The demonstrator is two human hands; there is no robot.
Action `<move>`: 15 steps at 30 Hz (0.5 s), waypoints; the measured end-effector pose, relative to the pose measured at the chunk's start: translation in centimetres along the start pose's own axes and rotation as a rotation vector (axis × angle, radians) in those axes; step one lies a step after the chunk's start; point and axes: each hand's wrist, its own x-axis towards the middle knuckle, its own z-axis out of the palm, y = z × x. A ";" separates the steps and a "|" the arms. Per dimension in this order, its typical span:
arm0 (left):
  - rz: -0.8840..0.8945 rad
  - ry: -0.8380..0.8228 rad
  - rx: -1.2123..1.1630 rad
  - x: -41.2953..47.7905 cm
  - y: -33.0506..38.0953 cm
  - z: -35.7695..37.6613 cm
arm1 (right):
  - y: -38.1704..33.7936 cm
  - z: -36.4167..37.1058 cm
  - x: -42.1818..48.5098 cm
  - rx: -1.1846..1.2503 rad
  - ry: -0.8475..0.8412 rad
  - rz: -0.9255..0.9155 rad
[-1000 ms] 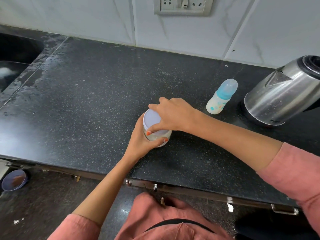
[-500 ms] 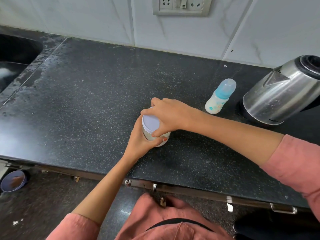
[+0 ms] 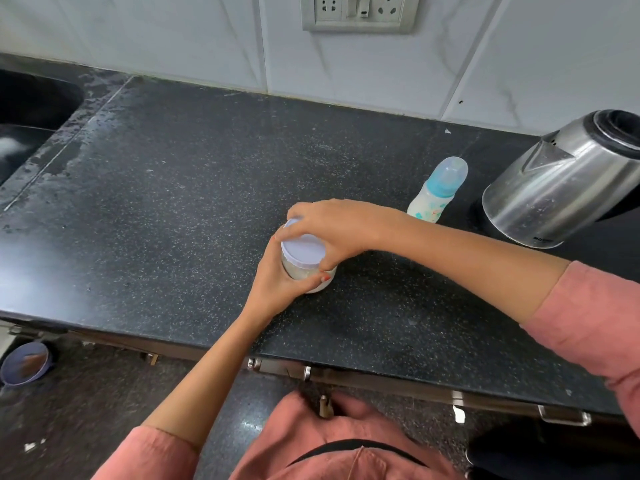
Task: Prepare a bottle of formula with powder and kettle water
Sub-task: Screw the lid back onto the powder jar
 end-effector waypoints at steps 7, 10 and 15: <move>-0.008 0.035 0.006 0.1 0.0 0.1 | -1.1 0.8 0.4 0.007 0.143 0.184; -0.009 0.042 0.001 0.1 -0.1 0.1 | -1.8 0.9 0.4 0.069 0.202 0.262; 0.008 0.053 -0.009 -0.1 -0.1 0.1 | -2.8 1.2 0.7 0.107 0.238 0.368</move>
